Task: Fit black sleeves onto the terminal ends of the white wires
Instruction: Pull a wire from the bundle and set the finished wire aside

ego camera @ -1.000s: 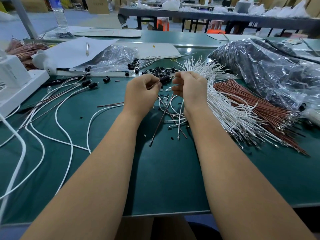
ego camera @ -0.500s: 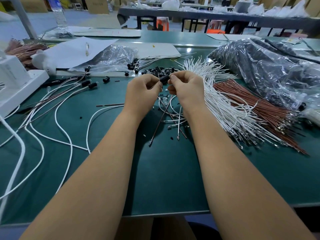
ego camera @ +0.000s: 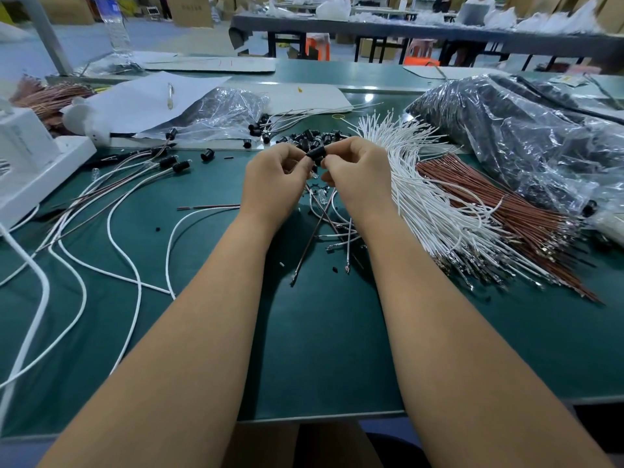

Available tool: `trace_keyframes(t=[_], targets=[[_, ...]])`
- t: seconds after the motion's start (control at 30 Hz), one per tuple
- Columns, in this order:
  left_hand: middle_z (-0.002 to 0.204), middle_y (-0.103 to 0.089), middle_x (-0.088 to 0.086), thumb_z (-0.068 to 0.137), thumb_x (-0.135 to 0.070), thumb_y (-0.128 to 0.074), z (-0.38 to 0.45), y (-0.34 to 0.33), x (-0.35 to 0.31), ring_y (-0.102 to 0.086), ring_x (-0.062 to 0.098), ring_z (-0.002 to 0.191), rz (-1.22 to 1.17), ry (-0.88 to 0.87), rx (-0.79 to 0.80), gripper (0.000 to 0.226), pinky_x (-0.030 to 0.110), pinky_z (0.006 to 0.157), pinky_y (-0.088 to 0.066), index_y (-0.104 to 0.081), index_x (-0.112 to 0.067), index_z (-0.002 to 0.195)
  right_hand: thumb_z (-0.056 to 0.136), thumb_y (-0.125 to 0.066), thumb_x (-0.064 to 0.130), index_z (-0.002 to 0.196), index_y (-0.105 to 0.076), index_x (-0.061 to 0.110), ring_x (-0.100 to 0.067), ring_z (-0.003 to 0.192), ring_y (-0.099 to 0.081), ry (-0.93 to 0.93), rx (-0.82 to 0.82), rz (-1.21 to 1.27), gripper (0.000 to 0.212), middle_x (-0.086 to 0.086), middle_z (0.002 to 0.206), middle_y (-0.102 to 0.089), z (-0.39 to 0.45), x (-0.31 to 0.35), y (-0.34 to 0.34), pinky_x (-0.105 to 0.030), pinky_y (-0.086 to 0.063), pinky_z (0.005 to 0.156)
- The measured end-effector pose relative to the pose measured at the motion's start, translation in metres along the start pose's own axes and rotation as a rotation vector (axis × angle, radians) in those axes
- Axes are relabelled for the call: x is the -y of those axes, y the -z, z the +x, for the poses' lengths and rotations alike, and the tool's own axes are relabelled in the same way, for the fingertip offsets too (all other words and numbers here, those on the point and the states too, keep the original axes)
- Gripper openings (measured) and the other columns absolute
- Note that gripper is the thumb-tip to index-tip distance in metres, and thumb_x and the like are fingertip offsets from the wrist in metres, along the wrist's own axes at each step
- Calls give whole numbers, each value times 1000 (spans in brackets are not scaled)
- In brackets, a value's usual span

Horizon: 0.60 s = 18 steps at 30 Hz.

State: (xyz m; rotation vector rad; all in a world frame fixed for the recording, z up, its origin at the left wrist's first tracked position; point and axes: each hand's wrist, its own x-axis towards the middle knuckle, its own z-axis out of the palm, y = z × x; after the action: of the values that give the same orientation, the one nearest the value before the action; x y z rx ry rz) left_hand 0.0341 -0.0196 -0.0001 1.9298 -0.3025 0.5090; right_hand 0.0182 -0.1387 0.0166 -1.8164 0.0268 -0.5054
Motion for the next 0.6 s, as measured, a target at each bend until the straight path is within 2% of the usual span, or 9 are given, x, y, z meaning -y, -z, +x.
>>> trace_keyframes(t=[0.13, 0.23, 0.3, 0.43, 0.6], targets=[[69, -61, -8, 89, -16, -64, 3, 1, 1, -57, 8, 65, 59, -26, -17, 5, 27, 68, -50, -67, -14, 85, 85, -67, 7, 79, -62, 18, -26, 77, -68, 42, 6, -38, 14, -7, 80, -69, -1, 0, -1, -46, -56, 78], [66, -60, -10, 88, -11, -67, 3, 1, 0, -52, -4, 56, -26, 0, 45, 4, 16, 60, -45, -67, -13, 84, 86, -67, 8, 75, -57, 24, -27, 76, -68, 42, -14, -57, 22, -9, 80, -69, 1, -1, 0, -46, -56, 78], [65, -61, -8, 87, -9, -68, 2, 1, -2, -52, -5, 54, -63, 12, 72, 5, 15, 58, -45, -67, -11, 83, 87, -66, 8, 75, -57, 24, -27, 76, -69, 33, -24, -51, 22, -8, 81, -69, 2, -1, 1, -46, -56, 77], [65, -61, -2, 87, -5, -68, 2, 1, -3, -51, 5, 55, -127, 57, 100, 2, 19, 58, -45, -68, -5, 84, 87, -67, 8, 81, -61, 19, -27, 77, -68, 23, -17, -43, 14, -9, 83, -69, 3, -3, 0, -45, -57, 78], [68, -62, 2, 87, -1, -65, 3, 4, -4, -51, 8, 60, -185, 96, 136, 10, 22, 63, -44, -70, -3, 95, 91, -60, 1, 100, -62, 14, -27, 83, -69, 20, 21, 3, 16, -14, 93, -68, 5, -3, -1, -42, -58, 81]])
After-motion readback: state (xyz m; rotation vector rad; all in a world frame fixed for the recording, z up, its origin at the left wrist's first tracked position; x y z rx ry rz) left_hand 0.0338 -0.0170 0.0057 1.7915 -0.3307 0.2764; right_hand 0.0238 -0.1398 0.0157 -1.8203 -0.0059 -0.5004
